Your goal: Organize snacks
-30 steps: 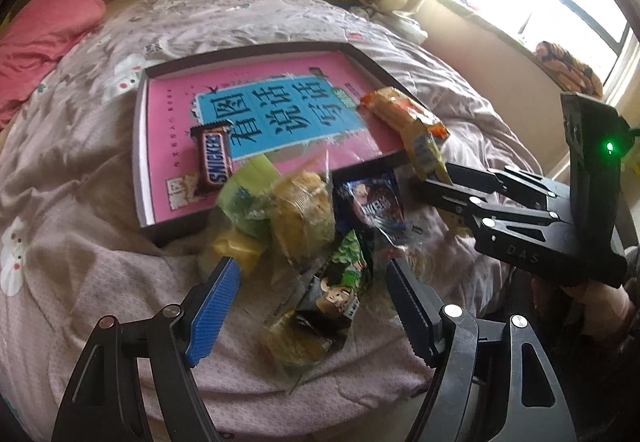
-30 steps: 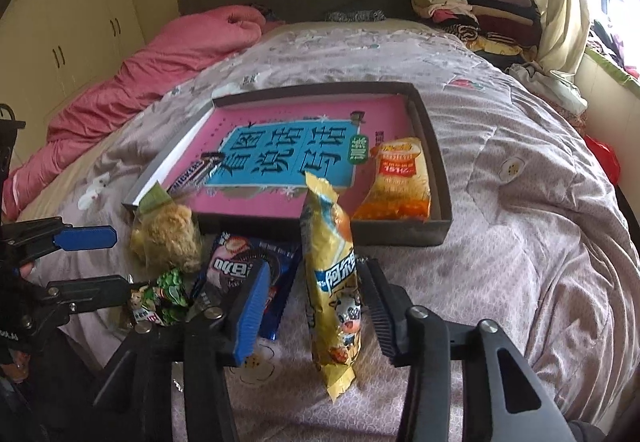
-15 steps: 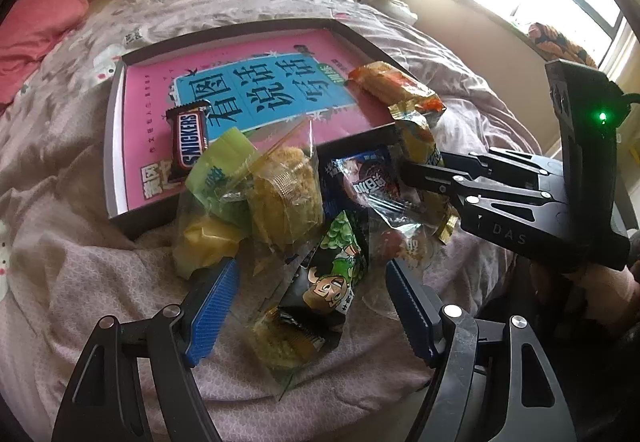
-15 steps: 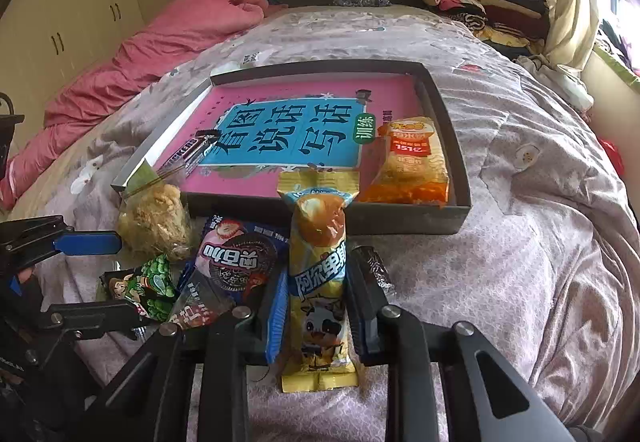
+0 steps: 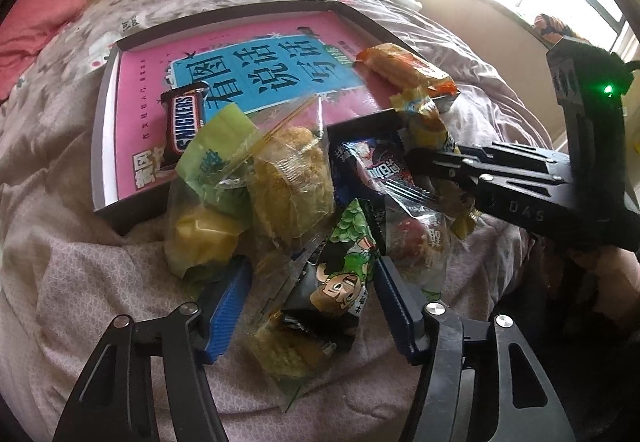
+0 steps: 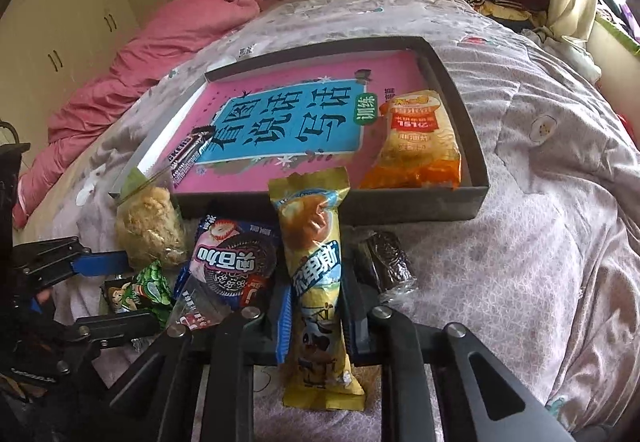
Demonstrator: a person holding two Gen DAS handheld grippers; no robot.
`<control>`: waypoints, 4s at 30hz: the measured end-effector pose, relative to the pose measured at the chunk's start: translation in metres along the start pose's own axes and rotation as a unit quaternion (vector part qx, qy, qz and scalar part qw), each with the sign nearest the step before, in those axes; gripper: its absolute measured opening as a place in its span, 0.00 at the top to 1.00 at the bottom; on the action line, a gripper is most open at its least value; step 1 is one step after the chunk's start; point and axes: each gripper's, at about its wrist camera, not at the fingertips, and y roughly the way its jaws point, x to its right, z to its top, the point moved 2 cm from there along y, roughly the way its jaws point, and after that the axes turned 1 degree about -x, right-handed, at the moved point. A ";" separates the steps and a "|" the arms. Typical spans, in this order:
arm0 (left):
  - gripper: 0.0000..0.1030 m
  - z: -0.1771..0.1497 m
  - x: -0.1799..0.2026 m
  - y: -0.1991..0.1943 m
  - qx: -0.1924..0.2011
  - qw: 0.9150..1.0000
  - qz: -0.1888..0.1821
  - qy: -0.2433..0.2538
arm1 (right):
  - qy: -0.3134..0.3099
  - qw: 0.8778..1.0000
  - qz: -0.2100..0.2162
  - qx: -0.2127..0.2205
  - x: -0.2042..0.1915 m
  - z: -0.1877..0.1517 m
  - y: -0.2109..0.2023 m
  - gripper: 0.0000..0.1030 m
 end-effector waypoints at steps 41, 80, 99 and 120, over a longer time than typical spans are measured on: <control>0.61 -0.009 -0.010 -0.021 -0.013 0.999 -0.016 -0.033 | 0.034 0.997 0.034 0.056 0.009 0.009 -0.026 0.81; 0.75 0.023 -0.040 -0.100 0.157 0.982 0.008 -0.102 | 0.022 0.993 0.038 0.111 0.006 0.018 -0.047 0.81; 0.75 0.051 -0.086 -0.075 0.192 0.964 0.052 -0.176 | 0.026 0.990 0.039 0.132 0.012 0.033 -0.047 0.81; 0.75 0.058 -0.104 -0.034 0.180 0.963 0.063 -0.191 | 0.028 0.989 0.029 0.143 0.016 0.045 -0.043 0.81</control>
